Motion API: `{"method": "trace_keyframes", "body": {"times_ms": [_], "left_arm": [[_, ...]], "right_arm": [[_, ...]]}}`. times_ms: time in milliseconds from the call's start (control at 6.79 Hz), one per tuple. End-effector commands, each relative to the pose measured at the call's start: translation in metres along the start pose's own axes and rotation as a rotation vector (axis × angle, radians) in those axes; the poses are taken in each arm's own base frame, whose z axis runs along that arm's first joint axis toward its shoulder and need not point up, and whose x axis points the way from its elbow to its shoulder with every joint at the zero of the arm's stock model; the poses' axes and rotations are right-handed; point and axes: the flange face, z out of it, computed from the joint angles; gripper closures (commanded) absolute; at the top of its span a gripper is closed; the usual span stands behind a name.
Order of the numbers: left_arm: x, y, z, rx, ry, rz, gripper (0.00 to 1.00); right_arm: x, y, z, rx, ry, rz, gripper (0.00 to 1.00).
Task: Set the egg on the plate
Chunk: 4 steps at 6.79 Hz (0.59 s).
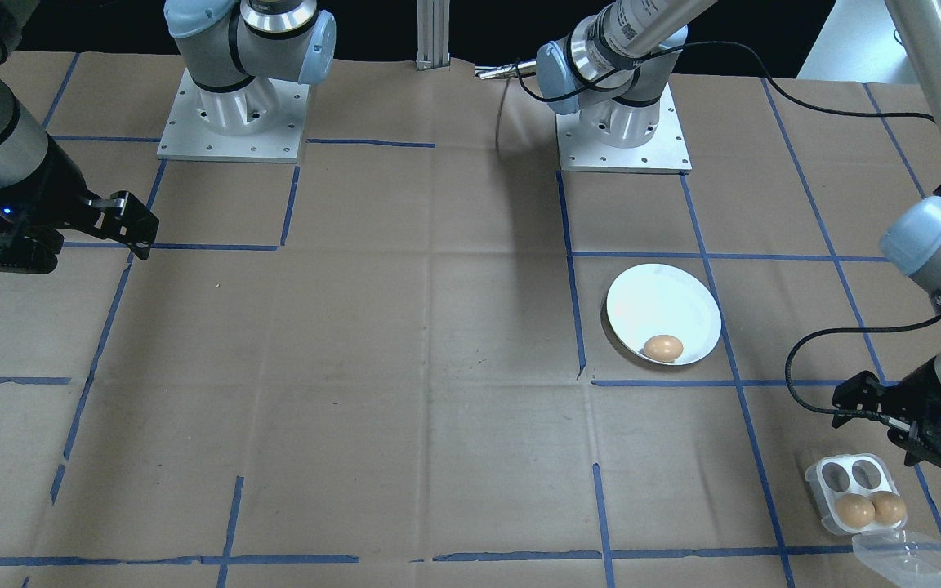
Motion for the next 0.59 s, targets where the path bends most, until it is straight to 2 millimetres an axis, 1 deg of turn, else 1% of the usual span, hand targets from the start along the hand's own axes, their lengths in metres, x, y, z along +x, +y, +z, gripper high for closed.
{"method": "trace_keyframes", "body": {"times_ms": [0,147,294,442], "left_arm": [[-0.035,-0.016,0.023,0.009,-0.009,0.219,0.03],[-0.041,-0.021,0.028,0.008,-0.003,0.325,0.04],[-0.041,-0.021,0.031,0.007,0.001,0.421,0.04],[-0.039,-0.02,0.037,0.004,0.011,0.474,0.04]], "right_arm": [[0.0,0.0,0.0,0.0,0.0,0.0,0.0],[0.0,0.0,0.0,0.0,0.0,0.0,0.0],[0.0,0.0,0.0,0.0,0.0,0.0,0.0],[0.0,0.0,0.0,0.0,0.0,0.0,0.0]]}}
